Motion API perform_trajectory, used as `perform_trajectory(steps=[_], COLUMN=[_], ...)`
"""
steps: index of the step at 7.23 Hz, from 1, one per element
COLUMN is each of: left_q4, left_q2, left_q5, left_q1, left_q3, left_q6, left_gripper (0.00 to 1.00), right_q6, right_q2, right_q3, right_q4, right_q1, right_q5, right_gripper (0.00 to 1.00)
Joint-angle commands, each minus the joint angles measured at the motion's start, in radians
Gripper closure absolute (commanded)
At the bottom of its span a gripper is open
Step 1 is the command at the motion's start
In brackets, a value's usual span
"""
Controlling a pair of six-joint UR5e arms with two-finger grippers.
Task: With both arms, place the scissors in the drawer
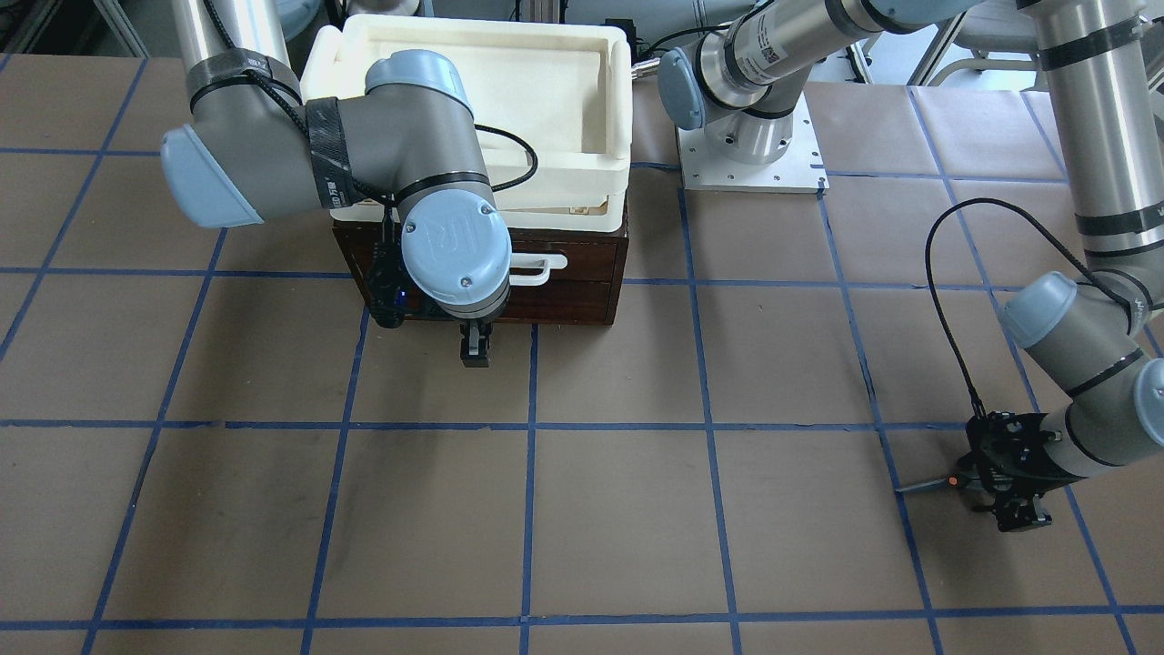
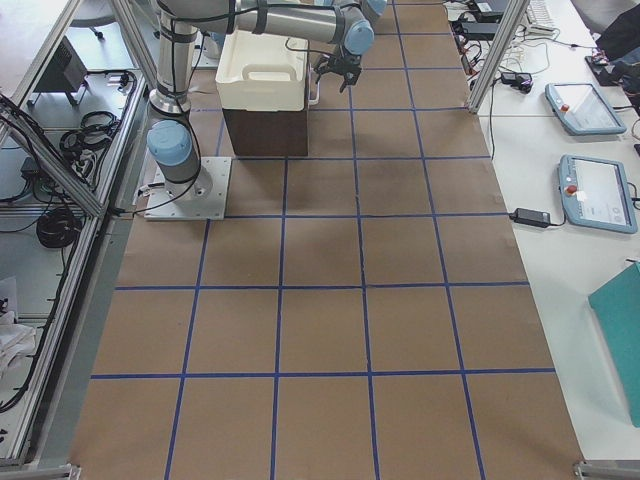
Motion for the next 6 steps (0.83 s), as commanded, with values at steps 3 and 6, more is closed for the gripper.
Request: perform_trajectory(steps=[3,6], left_q4=[0.053,0.055], left_q2=[-0.003,0.018], left_q5=[0.036,0.034], left_q1=[0.001,0.001], left_q3=[0.000,0.001], left_q6=[0.002,0.000], left_gripper=[0.81,0.95], right_q6=[0.000,-0.001], right_q2=[0.011,0.026], right_q3=[0.001,0.001], right_q4=[0.014,0.012], right_q1=[0.004,0.004], right_q5=[0.002,0.002], right_gripper=[0.00,0.00])
